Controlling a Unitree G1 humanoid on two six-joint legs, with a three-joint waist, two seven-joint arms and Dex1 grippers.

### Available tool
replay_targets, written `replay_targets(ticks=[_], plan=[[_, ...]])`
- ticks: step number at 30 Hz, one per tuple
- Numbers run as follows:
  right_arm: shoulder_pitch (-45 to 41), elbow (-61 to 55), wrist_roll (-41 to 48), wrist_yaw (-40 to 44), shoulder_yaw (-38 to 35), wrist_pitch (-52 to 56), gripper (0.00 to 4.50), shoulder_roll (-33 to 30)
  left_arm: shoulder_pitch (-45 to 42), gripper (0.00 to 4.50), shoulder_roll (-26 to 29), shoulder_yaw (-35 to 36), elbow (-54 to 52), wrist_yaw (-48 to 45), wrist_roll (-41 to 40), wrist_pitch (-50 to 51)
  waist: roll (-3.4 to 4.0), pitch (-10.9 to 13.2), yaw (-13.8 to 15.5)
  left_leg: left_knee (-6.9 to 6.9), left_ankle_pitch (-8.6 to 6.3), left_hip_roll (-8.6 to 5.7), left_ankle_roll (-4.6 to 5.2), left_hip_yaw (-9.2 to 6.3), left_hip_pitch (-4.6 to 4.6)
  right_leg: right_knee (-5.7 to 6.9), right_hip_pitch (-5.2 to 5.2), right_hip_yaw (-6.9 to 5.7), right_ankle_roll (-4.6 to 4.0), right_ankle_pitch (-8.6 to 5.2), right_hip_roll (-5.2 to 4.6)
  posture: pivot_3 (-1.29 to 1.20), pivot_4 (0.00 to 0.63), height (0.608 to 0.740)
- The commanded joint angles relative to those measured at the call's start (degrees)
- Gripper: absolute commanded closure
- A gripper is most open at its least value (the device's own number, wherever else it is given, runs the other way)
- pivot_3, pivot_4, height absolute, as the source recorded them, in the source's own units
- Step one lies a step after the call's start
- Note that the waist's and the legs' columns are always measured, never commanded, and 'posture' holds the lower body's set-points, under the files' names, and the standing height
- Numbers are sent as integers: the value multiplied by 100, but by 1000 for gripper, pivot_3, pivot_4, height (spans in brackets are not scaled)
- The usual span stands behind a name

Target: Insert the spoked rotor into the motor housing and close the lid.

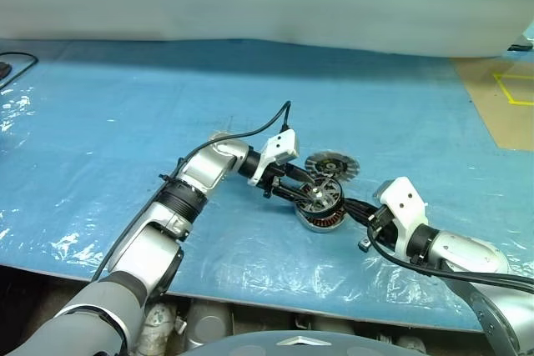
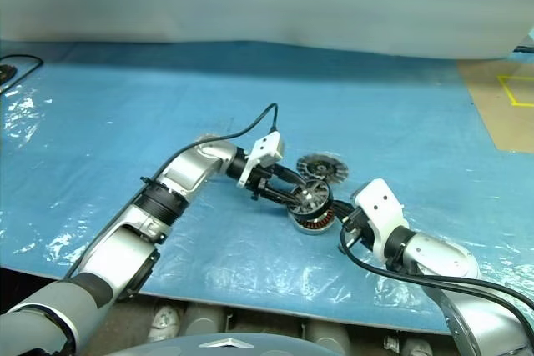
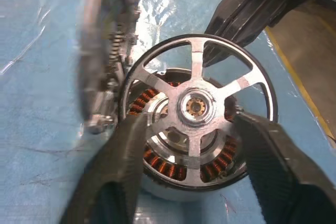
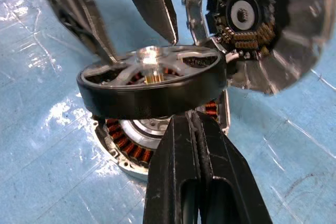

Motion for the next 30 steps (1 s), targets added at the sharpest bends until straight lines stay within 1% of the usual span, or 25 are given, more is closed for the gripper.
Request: replay_targets(ticks=[1,10,13,17,21,25,30], plan=[[-1,-88,-10,4,-24,-75,4500,29,-38,1539,71,122,-359,-183,-222,134,0,0,-1,0,0,0,0,0,-1,0,-1,0,0,0,0,0,150,740],[81,50,-42,127,-102,-189,4500,-12,-39,1539,124,522,-626,-89,-696,612,0,0,-1,0,0,0,0,0,0,2,-1,0,-1,0,0,0,150,740],[465,43,73,407,-607,-218,4500,-164,-14,1539,165,452,-601,-16,-595,557,1,0,5,0,0,-1,0,0,-2,1,-1,0,-2,0,0,0,150,740],[1052,237,-29,745,-1341,-425,4500,-373,50,1539,188,387,-710,2,-611,630,0,0,17,-1,-1,-4,1,0,-7,-6,-1,0,0,-1,-4,0,150,740],[1372,504,-178,947,-1757,-664,4500,-482,54,1539,177,380,-746,16,-638,722,1,0,11,-1,-1,-3,3,0,-5,-4,-1,-2,1,-2,-3,0,150,740],[1294,448,-69,951,-1871,-644,4500,-396,41,1539,186,378,-710,19,-607,709,1,0,-4,0,-2,-3,4,0,-1,-4,-1,-2,5,-4,-2,0,150,740],[742,81,308,789,-1550,-355,4500,-206,99,1539,214,509,-761,-8,-709,629,2,0,-5,-1,-1,-3,5,0,-1,-4,-1,-1,2,-2,-2,0,150,740]])
